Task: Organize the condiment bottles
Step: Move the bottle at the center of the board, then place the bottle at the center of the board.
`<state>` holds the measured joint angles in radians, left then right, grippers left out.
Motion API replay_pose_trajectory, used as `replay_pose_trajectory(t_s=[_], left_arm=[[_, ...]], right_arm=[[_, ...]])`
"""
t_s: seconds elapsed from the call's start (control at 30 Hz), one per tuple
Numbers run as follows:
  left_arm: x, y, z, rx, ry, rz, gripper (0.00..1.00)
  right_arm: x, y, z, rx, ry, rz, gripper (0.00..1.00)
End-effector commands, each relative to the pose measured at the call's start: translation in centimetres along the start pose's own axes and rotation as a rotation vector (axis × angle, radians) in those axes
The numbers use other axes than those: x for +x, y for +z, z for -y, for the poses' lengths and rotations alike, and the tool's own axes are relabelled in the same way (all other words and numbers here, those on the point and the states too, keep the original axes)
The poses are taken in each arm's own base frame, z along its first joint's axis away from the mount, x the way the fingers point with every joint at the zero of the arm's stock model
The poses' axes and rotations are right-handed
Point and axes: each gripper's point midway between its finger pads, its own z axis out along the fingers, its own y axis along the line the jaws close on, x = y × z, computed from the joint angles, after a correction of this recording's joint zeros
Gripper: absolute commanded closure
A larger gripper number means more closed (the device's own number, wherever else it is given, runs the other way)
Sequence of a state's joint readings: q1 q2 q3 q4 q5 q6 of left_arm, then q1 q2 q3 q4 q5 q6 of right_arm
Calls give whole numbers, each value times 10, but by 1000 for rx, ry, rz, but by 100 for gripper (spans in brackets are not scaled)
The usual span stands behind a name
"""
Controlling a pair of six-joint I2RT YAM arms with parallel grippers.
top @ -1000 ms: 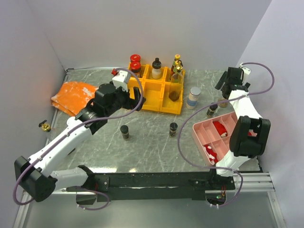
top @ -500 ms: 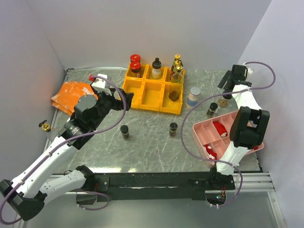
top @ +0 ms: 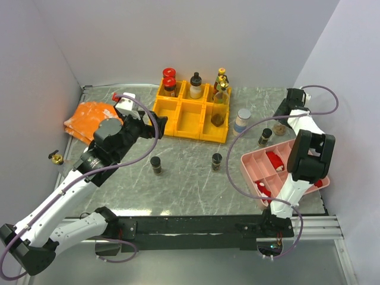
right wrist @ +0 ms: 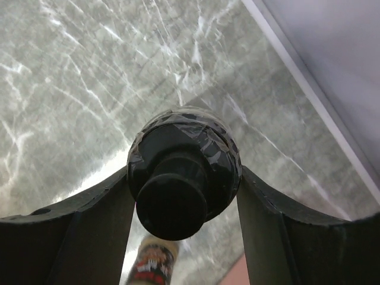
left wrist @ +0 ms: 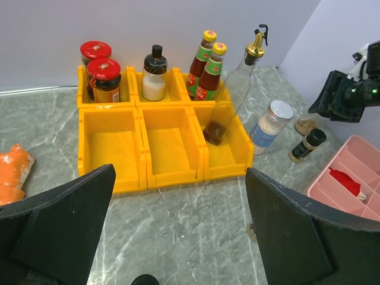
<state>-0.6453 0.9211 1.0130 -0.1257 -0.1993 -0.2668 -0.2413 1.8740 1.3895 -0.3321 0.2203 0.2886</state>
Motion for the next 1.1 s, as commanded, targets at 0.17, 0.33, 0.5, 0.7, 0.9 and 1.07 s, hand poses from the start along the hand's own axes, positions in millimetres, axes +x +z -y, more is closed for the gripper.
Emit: replay_pose_trajectory(t_s=[0.17, 0.33, 0.5, 0.7, 0.9, 1.07], left_arm=[[-27, -10, -18, -98, -9, 102, 4], [-35, -16, -34, -176, -22, 130, 3], [-44, -27, -41, -199, -30, 191, 4], [-44, -26, -43, -209, -39, 189, 4], [-43, -26, -46, -225, -38, 187, 4], [-44, -29, -50, -241, -37, 201, 4]], right_arm=[[-98, -121, -31, -119, 16, 348, 65], [-110, -190, -50, -179, -6, 420, 67], [-69, -255, -90, -354, -90, 397, 68], [-1, -343, -152, -789, -145, 364, 70], [68, -369, -217, -993, -270, 256, 70], [120, -379, -261, -1011, -399, 241, 70]])
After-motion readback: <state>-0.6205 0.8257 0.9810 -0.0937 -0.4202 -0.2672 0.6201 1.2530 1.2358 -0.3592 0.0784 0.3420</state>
